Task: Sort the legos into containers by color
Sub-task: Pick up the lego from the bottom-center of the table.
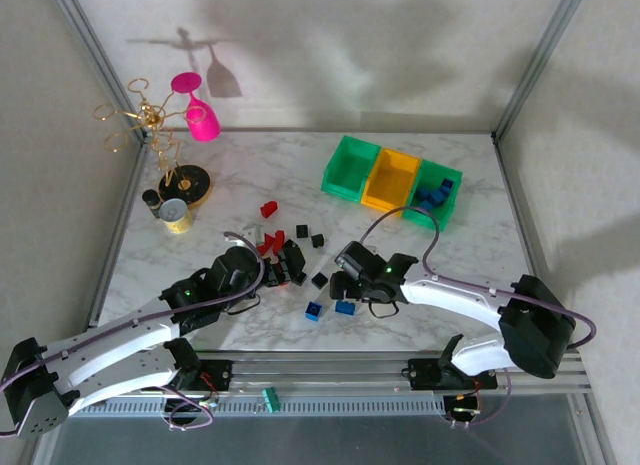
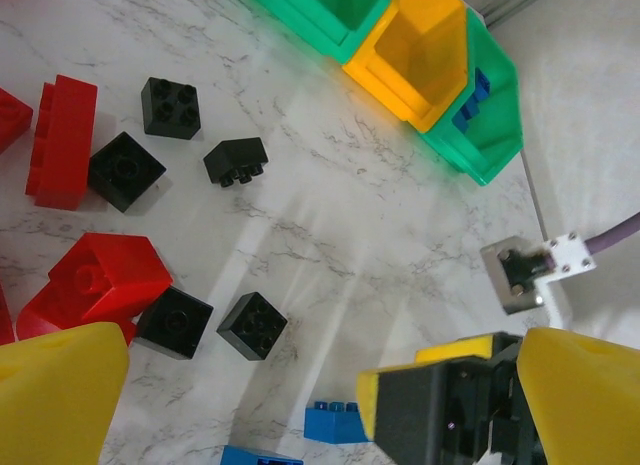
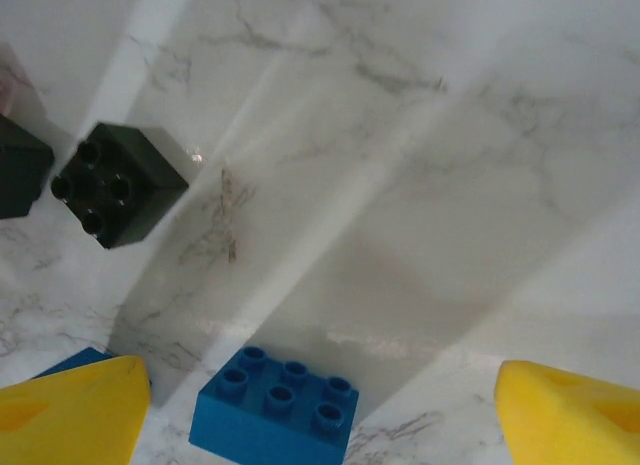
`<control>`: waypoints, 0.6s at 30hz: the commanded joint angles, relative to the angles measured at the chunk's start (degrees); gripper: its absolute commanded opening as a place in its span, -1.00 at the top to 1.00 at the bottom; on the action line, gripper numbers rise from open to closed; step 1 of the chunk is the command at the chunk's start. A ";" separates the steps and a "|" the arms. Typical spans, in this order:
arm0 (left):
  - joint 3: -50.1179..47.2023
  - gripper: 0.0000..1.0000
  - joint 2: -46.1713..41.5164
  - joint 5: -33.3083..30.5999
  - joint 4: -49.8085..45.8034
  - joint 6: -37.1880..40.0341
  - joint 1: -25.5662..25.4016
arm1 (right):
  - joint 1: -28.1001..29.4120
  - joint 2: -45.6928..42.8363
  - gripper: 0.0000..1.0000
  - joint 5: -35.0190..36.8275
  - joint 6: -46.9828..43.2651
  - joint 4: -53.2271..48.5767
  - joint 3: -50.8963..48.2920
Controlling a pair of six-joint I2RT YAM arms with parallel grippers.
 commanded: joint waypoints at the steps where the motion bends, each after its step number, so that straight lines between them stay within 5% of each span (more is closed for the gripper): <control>1: -1.11 -0.99 -0.03 0.84 -0.42 -0.77 0.21 | 2.05 1.81 -0.82 0.40 4.90 1.20 -1.24; 8: -1.53 -0.99 -0.08 0.44 -0.50 -0.77 0.21 | 4.49 4.62 -0.80 0.42 6.56 2.35 -0.63; 18: -1.71 -0.99 0.36 0.47 0.06 -0.82 0.21 | 6.01 7.41 -0.49 -0.32 7.06 5.04 -1.07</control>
